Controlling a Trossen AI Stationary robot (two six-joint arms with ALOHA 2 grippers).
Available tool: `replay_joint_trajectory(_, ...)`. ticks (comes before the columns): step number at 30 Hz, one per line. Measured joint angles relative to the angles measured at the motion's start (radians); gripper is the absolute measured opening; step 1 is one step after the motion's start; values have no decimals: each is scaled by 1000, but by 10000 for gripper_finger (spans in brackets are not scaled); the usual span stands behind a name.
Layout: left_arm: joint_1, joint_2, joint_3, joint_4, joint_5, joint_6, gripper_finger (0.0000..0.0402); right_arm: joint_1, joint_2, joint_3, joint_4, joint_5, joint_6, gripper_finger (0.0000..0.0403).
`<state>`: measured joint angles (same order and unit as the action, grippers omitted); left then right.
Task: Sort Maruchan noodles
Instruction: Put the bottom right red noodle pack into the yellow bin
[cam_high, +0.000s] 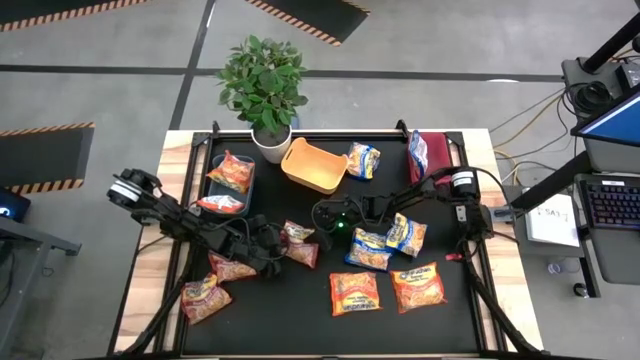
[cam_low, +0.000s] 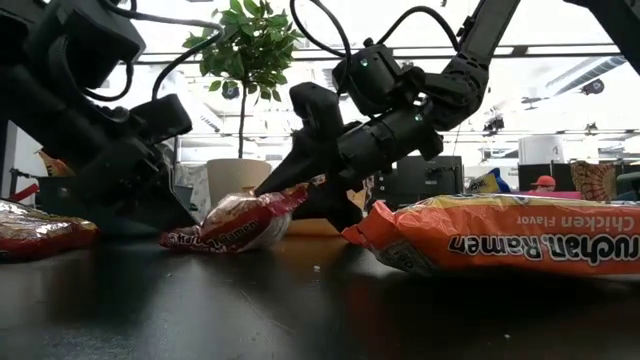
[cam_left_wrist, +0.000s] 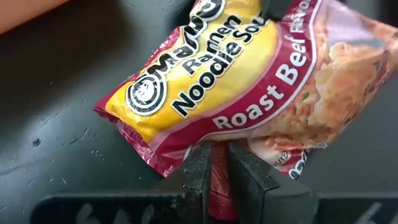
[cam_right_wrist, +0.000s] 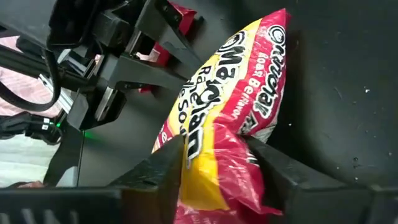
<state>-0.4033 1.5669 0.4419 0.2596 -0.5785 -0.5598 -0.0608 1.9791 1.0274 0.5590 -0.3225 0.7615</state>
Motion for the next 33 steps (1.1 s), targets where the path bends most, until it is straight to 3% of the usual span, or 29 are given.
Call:
replay_joint_trajectory(7, -21, -62, 1, -22, -4, 47, 36, -4, -10, -2, -4, 13, -61, 78)
replay_joint_trajectory(15, -49, -251, 1, -120, -9, 114, 36, -3, -58, -5, -13, 8, -198, 32)
replay_joint_trajectory(19, -49, -356, 1, -67, -47, 223, 36, -3, -132, -22, -17, 9, -304, 29)
replay_joint_trajectory(23, -47, -433, 1, 58, -79, 347, 39, 2, -234, -28, -128, 32, -467, 28)
replay_joint_trajectory(28, -45, -484, -8, 208, -35, 426, 71, 59, -359, -28, -321, 250, -676, 27)
replay_joint_trajectory(33, -40, -483, -45, 315, -33, 435, 135, 130, -456, -29, -443, 450, -805, 26)
